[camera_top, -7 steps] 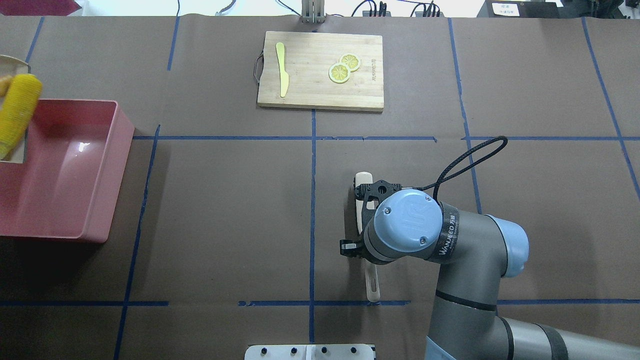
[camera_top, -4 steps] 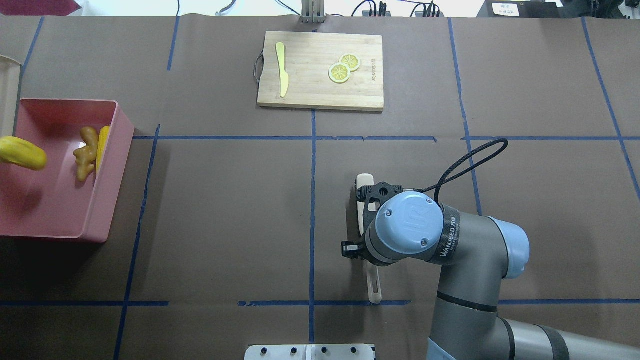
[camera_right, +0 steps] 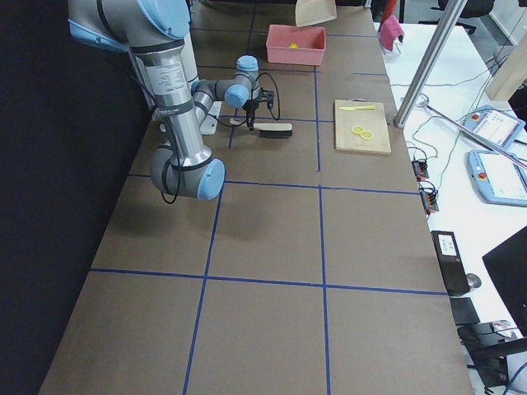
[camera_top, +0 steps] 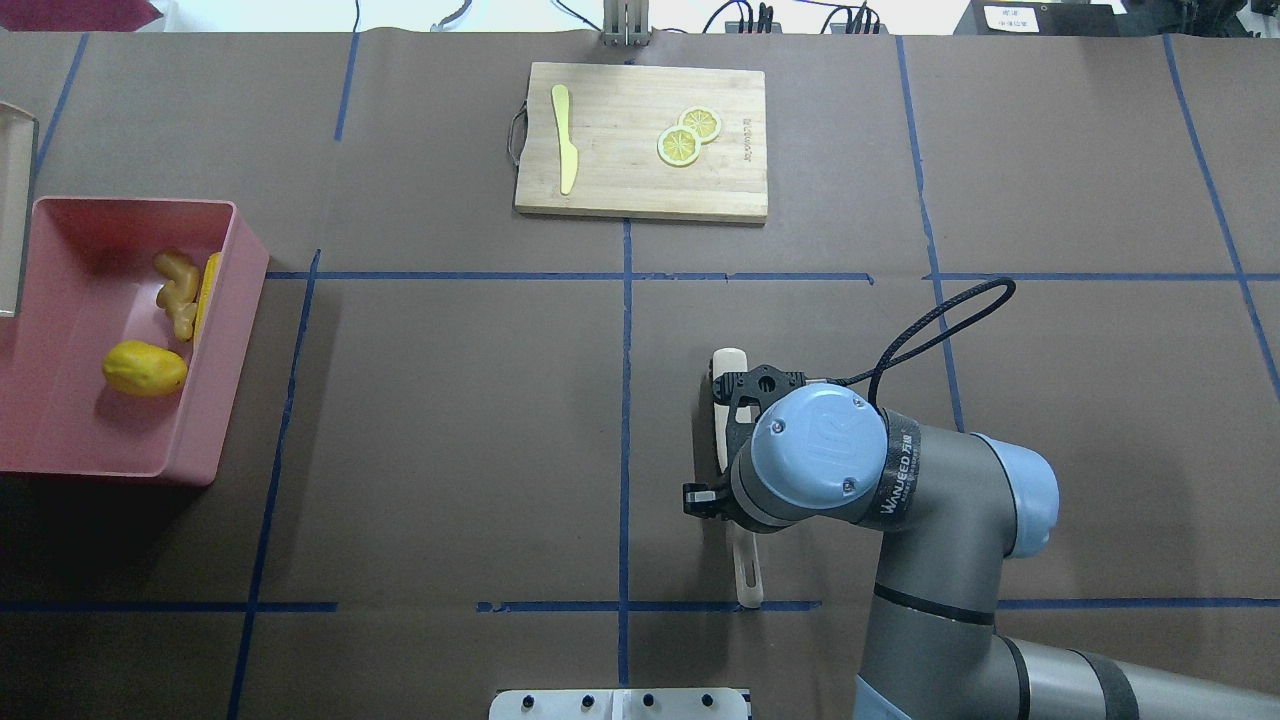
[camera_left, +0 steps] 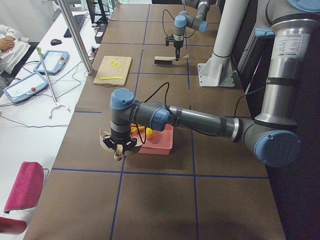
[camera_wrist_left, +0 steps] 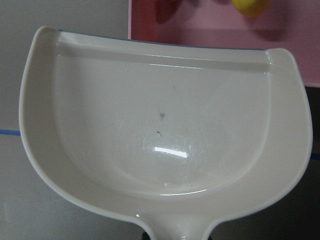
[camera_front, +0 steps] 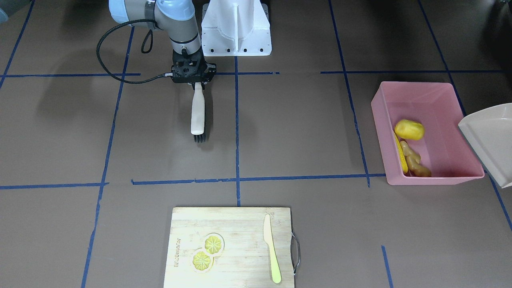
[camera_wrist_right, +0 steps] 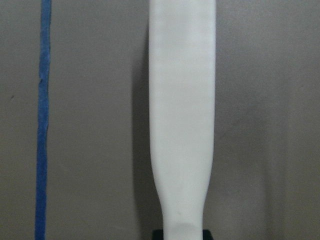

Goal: Sweep and dump trash into bin
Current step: 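Tilt the dustpan with the left gripper to dump produce into the bin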

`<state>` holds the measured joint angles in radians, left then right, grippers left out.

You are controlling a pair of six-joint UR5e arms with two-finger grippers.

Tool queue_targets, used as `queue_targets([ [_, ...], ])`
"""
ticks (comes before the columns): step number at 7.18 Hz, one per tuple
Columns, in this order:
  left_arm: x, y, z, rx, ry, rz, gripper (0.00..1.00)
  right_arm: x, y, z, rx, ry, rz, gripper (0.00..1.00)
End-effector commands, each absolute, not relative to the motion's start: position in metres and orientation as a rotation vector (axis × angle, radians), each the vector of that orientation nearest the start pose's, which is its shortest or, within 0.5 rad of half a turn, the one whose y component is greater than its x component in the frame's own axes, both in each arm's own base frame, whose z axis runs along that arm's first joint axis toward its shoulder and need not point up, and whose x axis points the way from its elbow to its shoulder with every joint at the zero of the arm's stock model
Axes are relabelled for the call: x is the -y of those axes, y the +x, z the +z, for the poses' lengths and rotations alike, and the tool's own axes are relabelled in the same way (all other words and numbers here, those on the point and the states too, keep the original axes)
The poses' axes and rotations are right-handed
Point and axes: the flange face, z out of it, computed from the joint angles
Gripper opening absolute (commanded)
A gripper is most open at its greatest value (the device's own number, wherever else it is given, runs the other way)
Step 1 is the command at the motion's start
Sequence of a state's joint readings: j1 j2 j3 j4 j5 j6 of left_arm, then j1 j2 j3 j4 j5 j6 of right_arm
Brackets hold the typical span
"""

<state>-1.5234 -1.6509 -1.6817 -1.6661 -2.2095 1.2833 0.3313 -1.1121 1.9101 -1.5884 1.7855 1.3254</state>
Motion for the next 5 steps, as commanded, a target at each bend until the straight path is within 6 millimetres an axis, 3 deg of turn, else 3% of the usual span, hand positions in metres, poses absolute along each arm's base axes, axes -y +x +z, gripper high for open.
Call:
queue_targets([
  [1, 0.541, -0.039, 0.546, -0.541, 0.682, 1.241, 0.0, 0.302, -0.532, 0.262, 0.803, 0.026, -0.003, 0.0],
  [4, 0.543, -0.027, 0.515, -0.753, 0.704, 1.025, 0.0, 0.301, -0.533, 0.261, 0.805, 0.026, -0.004, 0.0],
  [5, 0.542, -0.023, 0.497, -0.814, 0.732, 0.992, 0.0, 0.301, -0.533, 0.261, 0.805, 0.026, -0.004, 0.0],
])
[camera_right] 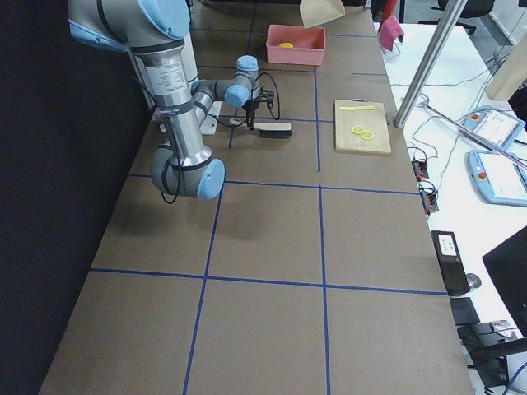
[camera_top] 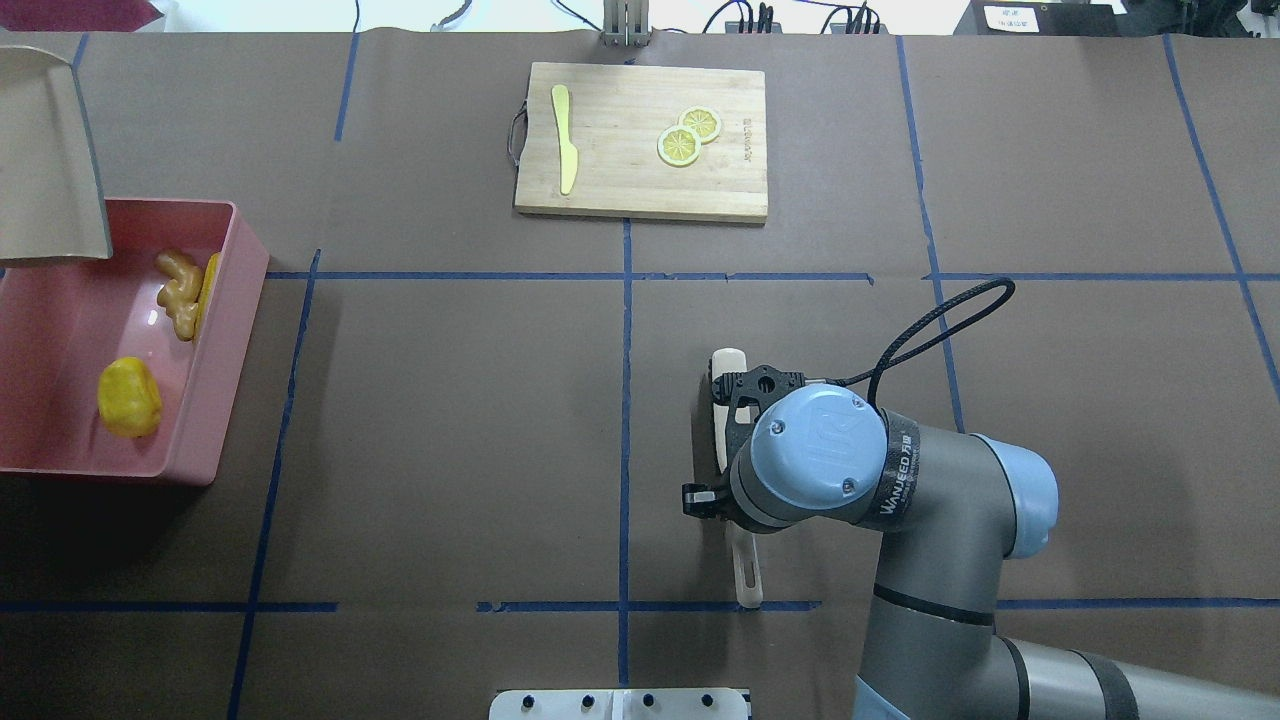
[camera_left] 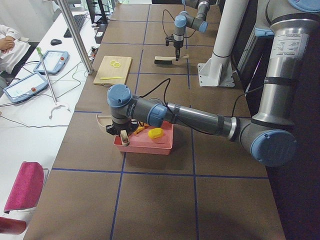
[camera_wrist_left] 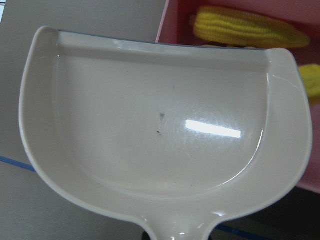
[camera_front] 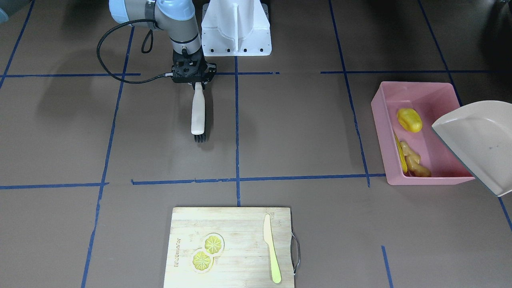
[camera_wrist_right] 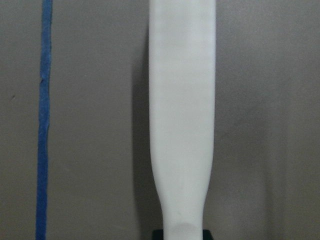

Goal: Sweep and dump trash into bin
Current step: 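Tilt the dustpan with the left gripper to dump produce into the bin, then lower the empty dustpan back onto the table with the left gripper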

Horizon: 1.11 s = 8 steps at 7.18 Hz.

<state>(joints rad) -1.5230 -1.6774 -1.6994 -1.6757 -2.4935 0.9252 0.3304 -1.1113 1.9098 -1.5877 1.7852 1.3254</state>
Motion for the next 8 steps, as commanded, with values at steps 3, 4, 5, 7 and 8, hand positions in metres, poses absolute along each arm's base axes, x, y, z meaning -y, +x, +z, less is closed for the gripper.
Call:
queue_targets([
  [3, 0.534, 0.036, 0.433, -0.882, 0.762, 0.978, 0.0, 0.301, -0.533, 0.261, 0.805, 0.025, -0.003, 0.0],
  [4, 0.529, 0.074, 0.419, -0.908, 0.753, 1.041, 0.0, 0.301, -0.533, 0.259, 0.808, 0.026, -0.003, 0.0],
  [5, 0.531, 0.104, 0.399, -0.92, 0.767, 1.1, 0.03, 0.3, -0.532, 0.258, 0.811, 0.026, -0.001, 0.0],
  [7, 0.52, 0.169, 0.373, -0.981, 0.73, 1.152, 0.03, 0.3, -0.531, 0.255, 0.817, 0.024, 0.007, 0.0],
  [8, 0.512, 0.204, 0.366, -0.99, 0.712, 1.198, 0.04, 0.3, -0.531, 0.255, 0.817, 0.024, 0.007, 0.0],
])
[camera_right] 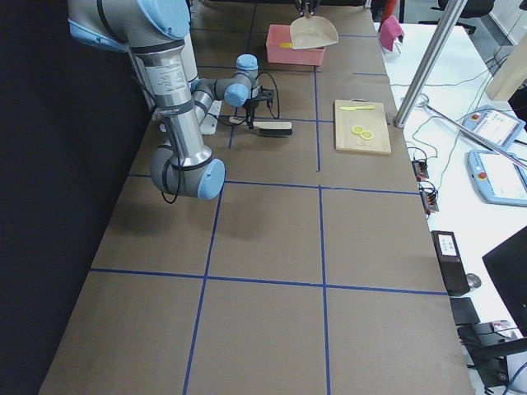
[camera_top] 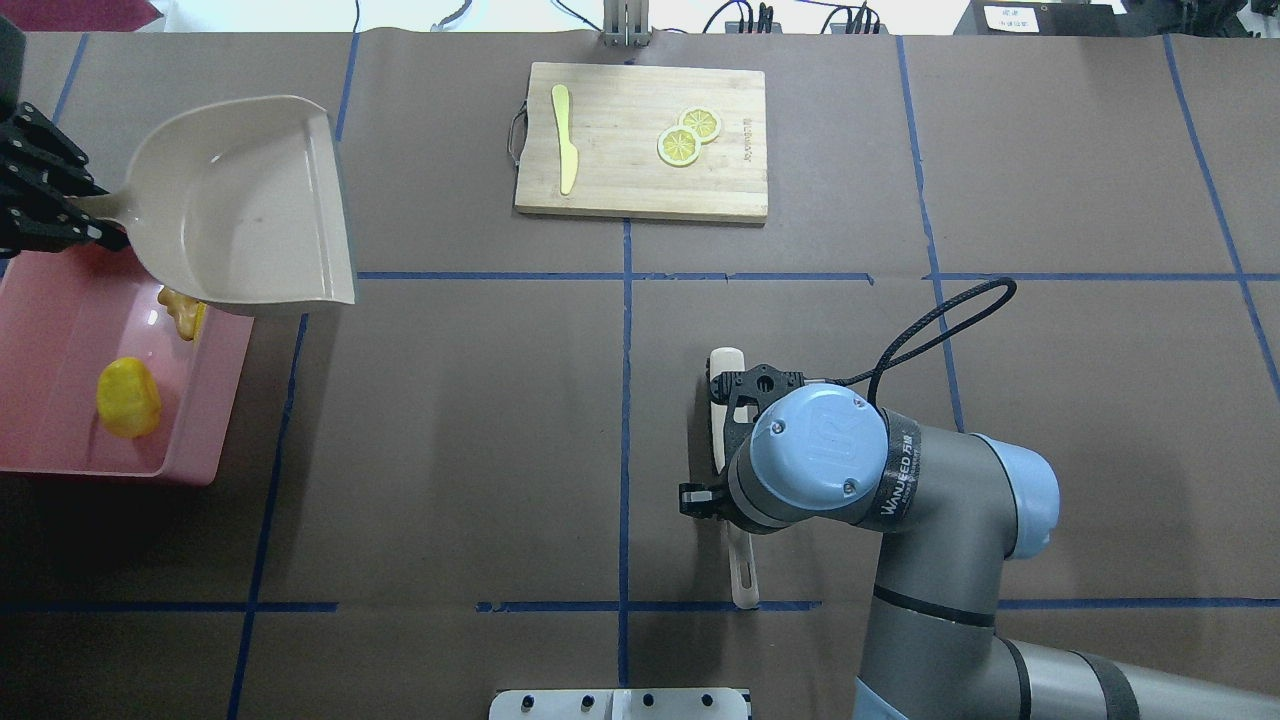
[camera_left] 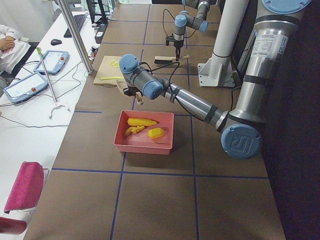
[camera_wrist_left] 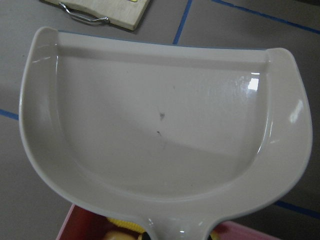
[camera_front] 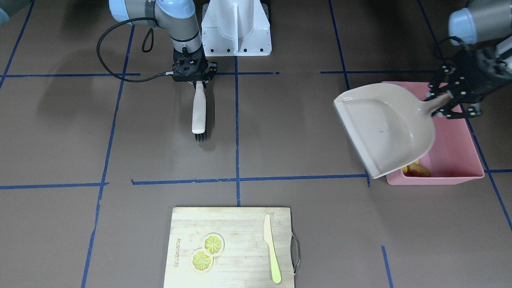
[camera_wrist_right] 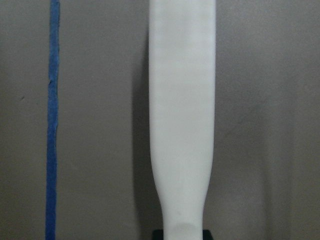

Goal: Sweep and dump trash into bin
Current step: 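Lower the empty dustpan back onto the table with the left gripper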

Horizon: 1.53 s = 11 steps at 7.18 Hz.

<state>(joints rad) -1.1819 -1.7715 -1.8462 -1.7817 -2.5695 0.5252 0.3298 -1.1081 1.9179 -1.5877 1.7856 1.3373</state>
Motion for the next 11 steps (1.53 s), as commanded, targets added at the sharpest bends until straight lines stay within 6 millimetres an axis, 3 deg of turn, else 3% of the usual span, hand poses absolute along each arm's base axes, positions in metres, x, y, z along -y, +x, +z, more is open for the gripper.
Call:
queue_targets([
  [1, 0.502, 0.241, 0.359, -0.977, 0.705, 1.258, 0.05, 0.3, -0.531, 0.255, 0.816, 0.025, 0.009, 0.0],
  [3, 0.471, 0.323, 0.356, -0.94, 0.712, 1.357, 0.07, 0.301, -0.531, 0.254, 0.816, 0.031, 0.012, 0.0],
  [5, 0.453, 0.384, 0.342, -0.88, 0.739, 1.417, 0.1, 0.301, -0.531, 0.254, 0.816, 0.031, 0.012, 0.0],
  [7, 0.452, 0.424, 0.325, -0.891, 0.729, 1.427, 0.13, 0.301, -0.531, 0.254, 0.818, 0.031, 0.013, 0.0],
  [9, 0.444, 0.451, 0.317, -0.877, 0.76, 1.442, 0.17, 0.302, -0.53, 0.252, 0.821, 0.032, 0.014, 0.0],
  [11, 0.446, 0.467, 0.335, -0.886, 0.792, 1.456, 0.18, 0.303, -0.53, 0.252, 0.821, 0.033, 0.015, 0.0],
])
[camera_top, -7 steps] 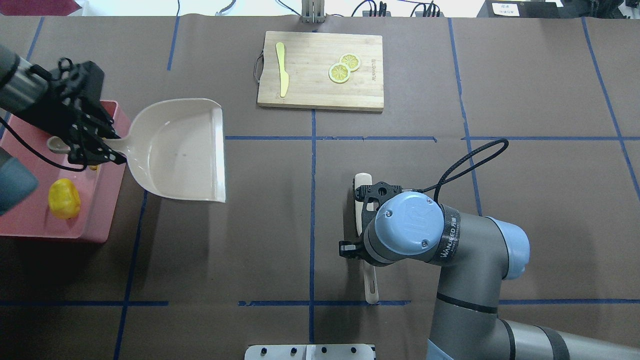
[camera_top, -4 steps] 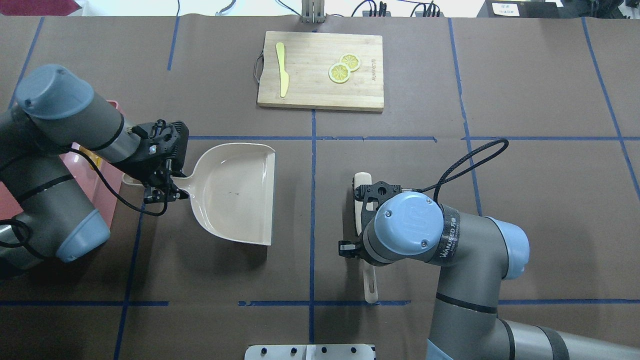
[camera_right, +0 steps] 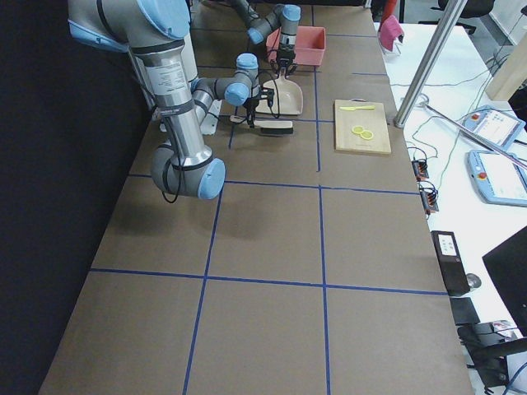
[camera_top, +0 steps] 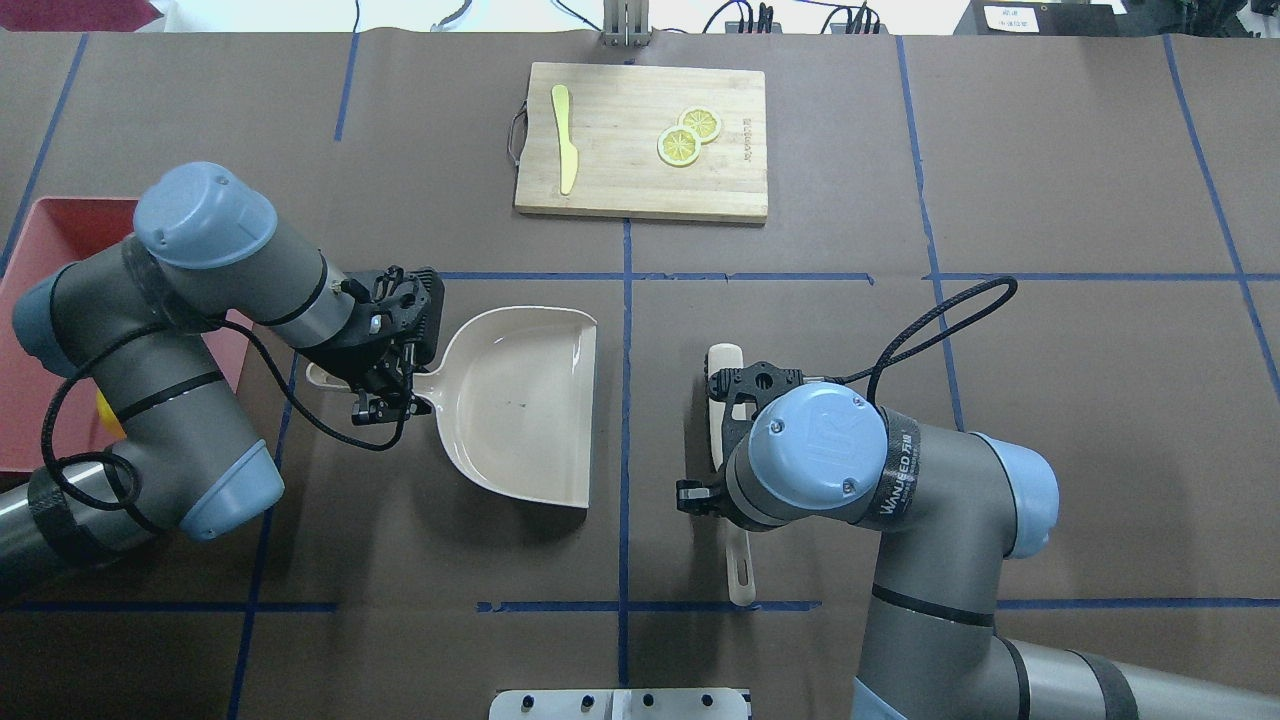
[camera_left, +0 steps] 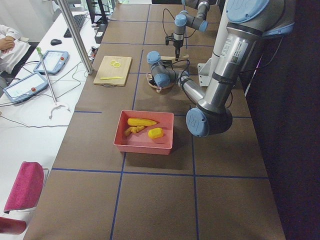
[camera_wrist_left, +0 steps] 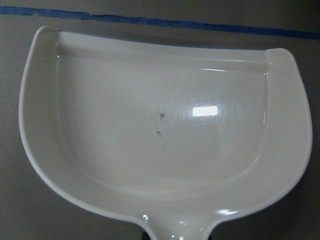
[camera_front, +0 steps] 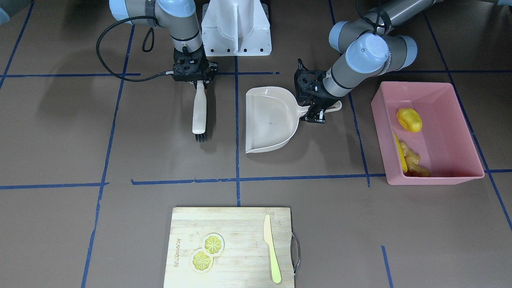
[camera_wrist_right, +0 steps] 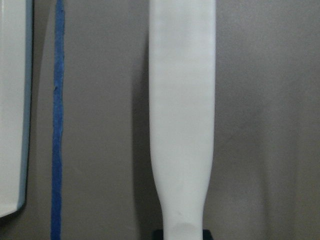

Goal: Sweep and dump trash into bin
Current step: 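Lower the empty dustpan back onto the table with the left gripper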

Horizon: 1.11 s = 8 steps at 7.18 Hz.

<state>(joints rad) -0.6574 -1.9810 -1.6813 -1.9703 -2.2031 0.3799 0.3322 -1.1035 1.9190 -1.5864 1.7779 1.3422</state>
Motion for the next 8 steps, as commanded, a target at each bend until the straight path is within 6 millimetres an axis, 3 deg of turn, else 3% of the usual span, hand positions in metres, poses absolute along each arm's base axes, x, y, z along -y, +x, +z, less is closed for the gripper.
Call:
queue_targets([
  [1, 0.446, 0.468, 0.335, -0.886, 0.8, 1.458, 0.23, 0.302, -0.53, 0.252, 0.822, 0.033, 0.015, 0.0],
  [2, 0.447, 0.468, 0.328, -0.887, 0.809, 1.457, 0.38, 0.303, -0.53, 0.252, 0.821, 0.033, 0.015, 0.0],
  [4, 0.447, 0.467, 0.324, -0.903, 0.78, 1.389, 0.4, 0.302, -0.53, 0.252, 0.821, 0.032, 0.014, 0.0],
  [5, 0.446, 0.466, 0.324, -0.914, 0.766, 1.363, 0.5, 0.302, -0.53, 0.252, 0.822, 0.032, 0.015, 0.0],
  [6, 0.446, 0.466, 0.323, -0.916, 0.761, 1.351, 0.72, 0.302, -0.53, 0.252, 0.821, 0.032, 0.015, 0.0],
  [8, 0.447, 0.464, 0.319, -0.895, 0.777, 1.334, 1.0, 0.302, -0.53, 0.252, 0.821, 0.032, 0.014, 0.0],
])
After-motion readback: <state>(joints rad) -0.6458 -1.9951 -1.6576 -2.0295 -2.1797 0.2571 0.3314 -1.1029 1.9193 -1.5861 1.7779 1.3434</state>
